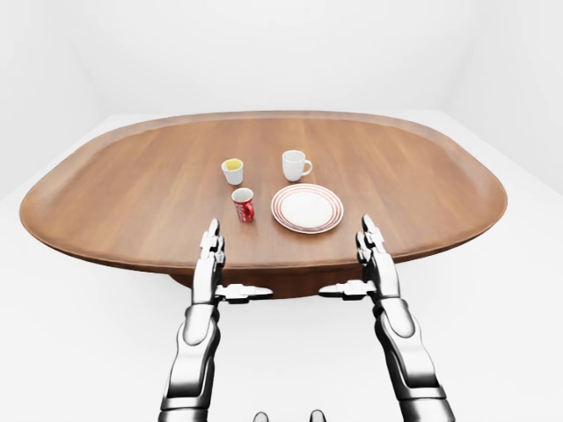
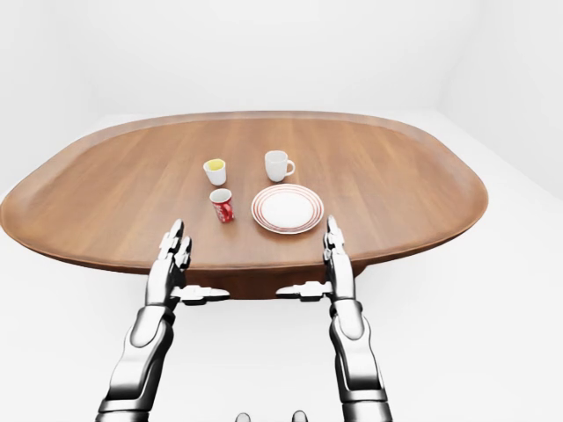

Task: Pick up the red mug and put it on the plate

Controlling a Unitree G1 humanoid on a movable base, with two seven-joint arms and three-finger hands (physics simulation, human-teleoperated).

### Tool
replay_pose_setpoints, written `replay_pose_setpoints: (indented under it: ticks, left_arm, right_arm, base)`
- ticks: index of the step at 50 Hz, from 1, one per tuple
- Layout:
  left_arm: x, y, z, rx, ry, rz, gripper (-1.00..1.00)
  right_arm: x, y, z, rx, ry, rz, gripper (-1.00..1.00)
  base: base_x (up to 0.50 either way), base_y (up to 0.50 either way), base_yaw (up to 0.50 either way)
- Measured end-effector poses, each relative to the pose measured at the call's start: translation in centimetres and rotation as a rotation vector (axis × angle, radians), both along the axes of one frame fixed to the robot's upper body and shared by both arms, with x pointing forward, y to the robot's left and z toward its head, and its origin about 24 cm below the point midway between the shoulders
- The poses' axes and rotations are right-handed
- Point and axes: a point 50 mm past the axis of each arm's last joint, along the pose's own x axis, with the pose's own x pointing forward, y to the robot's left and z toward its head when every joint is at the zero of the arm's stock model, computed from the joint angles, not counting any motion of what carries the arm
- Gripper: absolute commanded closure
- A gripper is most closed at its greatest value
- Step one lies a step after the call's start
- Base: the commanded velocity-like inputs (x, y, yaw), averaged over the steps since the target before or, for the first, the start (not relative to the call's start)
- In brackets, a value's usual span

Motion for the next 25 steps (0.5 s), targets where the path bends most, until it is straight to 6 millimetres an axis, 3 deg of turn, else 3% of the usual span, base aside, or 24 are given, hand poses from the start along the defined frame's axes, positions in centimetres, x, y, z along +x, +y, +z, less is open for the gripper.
replay_pose_setpoints:
  ticks: [25]
  left_arm:
    - [0.1, 0.56, -0.12, 0.002, 0.003, 0.006, -1.0]
  right_arm:
    - [-0.01, -0.66, 0.09, -0.003, 0.004, 0.005, -1.0]
  base:
    - [0.0, 0.01, 0.0]
